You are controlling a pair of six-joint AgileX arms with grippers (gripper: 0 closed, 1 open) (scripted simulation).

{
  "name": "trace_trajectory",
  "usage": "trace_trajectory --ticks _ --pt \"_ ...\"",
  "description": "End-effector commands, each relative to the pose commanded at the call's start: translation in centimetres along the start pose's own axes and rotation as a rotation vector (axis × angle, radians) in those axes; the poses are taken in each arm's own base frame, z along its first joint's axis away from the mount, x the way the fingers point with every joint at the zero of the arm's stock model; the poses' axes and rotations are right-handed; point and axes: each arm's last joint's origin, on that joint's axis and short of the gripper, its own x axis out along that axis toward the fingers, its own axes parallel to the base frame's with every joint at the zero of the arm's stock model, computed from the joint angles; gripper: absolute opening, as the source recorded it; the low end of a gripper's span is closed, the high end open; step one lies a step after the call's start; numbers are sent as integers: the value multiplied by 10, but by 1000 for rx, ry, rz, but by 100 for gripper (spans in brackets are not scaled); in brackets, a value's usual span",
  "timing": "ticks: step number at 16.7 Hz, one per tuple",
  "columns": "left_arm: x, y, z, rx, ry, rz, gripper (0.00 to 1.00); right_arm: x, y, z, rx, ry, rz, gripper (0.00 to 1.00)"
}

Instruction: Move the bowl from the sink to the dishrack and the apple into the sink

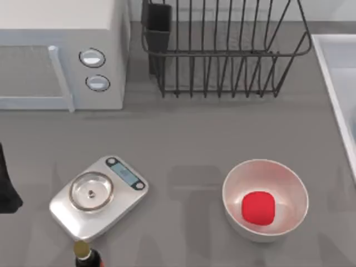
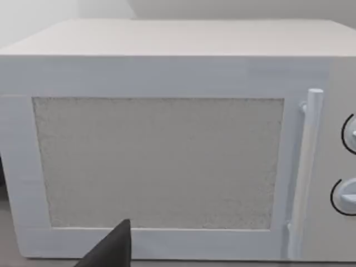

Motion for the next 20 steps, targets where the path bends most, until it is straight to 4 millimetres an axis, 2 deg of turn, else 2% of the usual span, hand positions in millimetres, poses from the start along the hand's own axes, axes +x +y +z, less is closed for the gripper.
trace_trajectory --ticks 3,6,9,11,13,16,18,20 --pt "0 0 0 0 0 0 100 0 0 1 -1 6 -5 100" --pt "0 0 0 0 0 0 100 2 -5 9 -11 83 -53 100" --pt "0 0 0 0 0 0 100 9 -10 30 -32 222 -103 100" --pt "0 0 0 0 0 0 100 21 -14 52 -48 329 -119 100" --pt "0 0 0 0 0 0 100 42 -19 77 -63 434 -125 100" --pt "0 0 0 0 0 0 100 94 -30 113 -80 579 -119 100" --pt "0 0 0 0 0 0 100 133 -38 128 -90 660 -108 100" --pt "0 0 0 0 0 0 100 170 -46 133 -100 734 -93 100"
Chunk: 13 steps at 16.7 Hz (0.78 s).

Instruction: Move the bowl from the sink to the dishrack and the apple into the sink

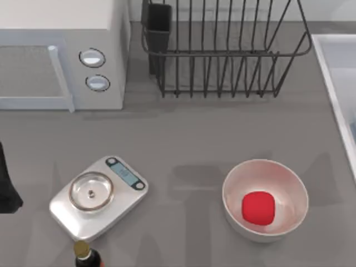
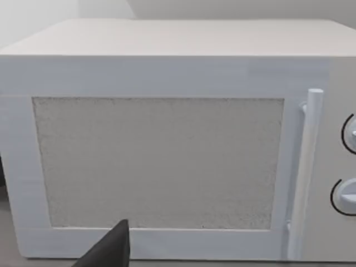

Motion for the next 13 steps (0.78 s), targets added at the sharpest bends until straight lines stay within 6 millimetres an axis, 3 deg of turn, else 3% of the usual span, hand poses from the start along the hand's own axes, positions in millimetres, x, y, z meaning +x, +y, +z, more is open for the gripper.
trace_trajectory --ticks 8,13 --pt "0 0 0 0 0 0 100 80 -23 69 -87 171 32 100" --pt "0 0 0 0 0 0 100 141 -41 82 -119 293 38 100"
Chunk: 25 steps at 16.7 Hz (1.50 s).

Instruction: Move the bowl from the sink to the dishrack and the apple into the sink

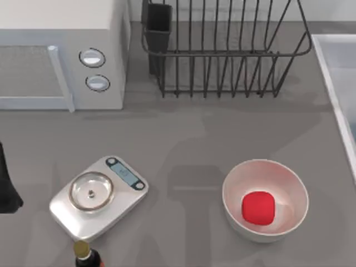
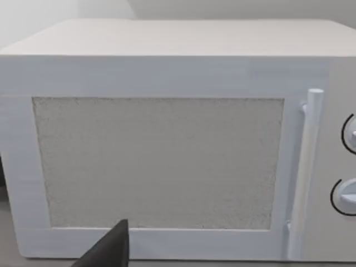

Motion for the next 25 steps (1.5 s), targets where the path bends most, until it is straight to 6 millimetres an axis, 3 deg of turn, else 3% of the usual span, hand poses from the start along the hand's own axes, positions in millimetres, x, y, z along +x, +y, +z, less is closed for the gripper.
trace_trajectory --ticks 5,11,14,21,25 --pt "0 0 0 0 0 0 100 52 -22 6 2 151 34 100" --pt "0 0 0 0 0 0 100 119 -54 -23 83 380 120 100" --pt "0 0 0 0 0 0 100 131 -66 -35 126 434 138 100" --pt "0 0 0 0 0 0 100 132 -64 -35 123 434 139 100" --pt "0 0 0 0 0 0 100 163 -61 -47 126 434 138 100"
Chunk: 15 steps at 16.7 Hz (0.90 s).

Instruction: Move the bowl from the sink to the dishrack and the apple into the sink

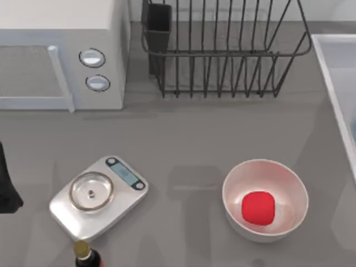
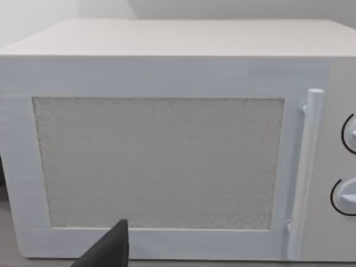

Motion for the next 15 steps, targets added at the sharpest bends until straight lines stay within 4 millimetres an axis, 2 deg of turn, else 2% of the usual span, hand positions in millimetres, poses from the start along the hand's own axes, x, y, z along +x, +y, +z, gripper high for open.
trace_trajectory --ticks 5,7,10,15 --pt "0 0 0 0 0 0 100 56 0 -1 0 -1 -1 100" --pt "0 0 0 0 0 0 100 65 0 -3 0 0 0 100" --pt "0 0 0 0 0 0 100 66 0 -3 0 0 0 100" --pt "0 0 0 0 0 0 100 66 0 -3 0 0 0 62"
